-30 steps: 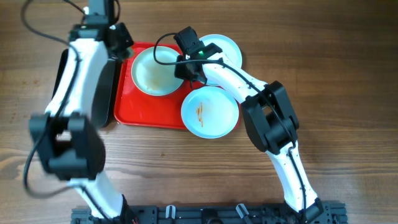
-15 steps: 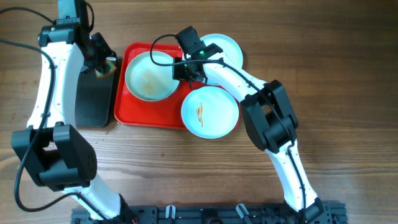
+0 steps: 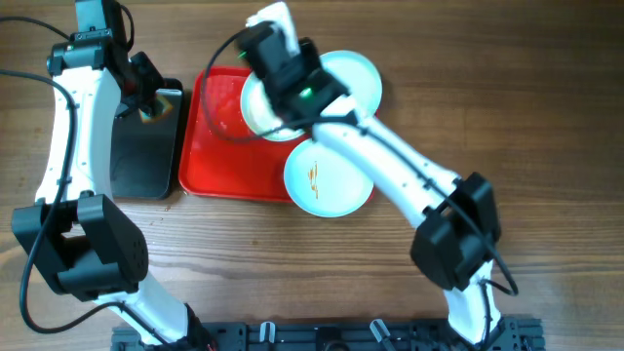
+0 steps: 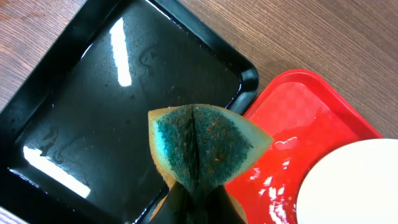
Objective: Clean dirty plates on tray and stack at the side
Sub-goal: 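Lift the cleaned plate with the right gripper off the red tray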
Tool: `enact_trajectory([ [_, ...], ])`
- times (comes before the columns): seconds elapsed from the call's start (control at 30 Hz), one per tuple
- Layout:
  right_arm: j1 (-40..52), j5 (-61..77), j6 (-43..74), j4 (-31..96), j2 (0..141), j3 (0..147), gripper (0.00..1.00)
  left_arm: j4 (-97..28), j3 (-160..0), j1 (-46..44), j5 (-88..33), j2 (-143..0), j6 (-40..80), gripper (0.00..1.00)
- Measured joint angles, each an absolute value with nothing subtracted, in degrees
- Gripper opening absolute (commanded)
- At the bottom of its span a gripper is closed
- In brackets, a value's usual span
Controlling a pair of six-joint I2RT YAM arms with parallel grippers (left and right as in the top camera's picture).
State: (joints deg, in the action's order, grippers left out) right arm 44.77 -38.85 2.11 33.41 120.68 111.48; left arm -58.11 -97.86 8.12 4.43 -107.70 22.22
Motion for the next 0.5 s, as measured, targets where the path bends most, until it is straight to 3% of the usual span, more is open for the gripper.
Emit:
enact_trajectory([
  [0.2,51.20,-51.24,-4.25,31.83,120.88,111.24,0.07,-58.11,-97.86,8.12,4.43,-107.70,22.22,0.04],
  [0.23,51.03,-50.48,-3.40,33.30,120.88,111.18,0.16,-58.11,-97.86,8.12,4.43,-107.70,22.22,0.04],
  [0.27,50.41,-48.66,-1.96,35.51,120.88,111.15,0.33,-58.08,-97.86,8.12,4.43,-107.70,22.22,0.04],
  [0.33,48.16,-43.51,2.09,38.46,120.88,111.13,0.45,-58.08,-97.86,8.12,4.43,-107.70,22.24,0.04],
  [0.5,37.28,-25.02,14.09,42.92,120.97,111.13,0.48,-58.11,-97.86,8.12,4.40,-107.70,22.22,0.04],
])
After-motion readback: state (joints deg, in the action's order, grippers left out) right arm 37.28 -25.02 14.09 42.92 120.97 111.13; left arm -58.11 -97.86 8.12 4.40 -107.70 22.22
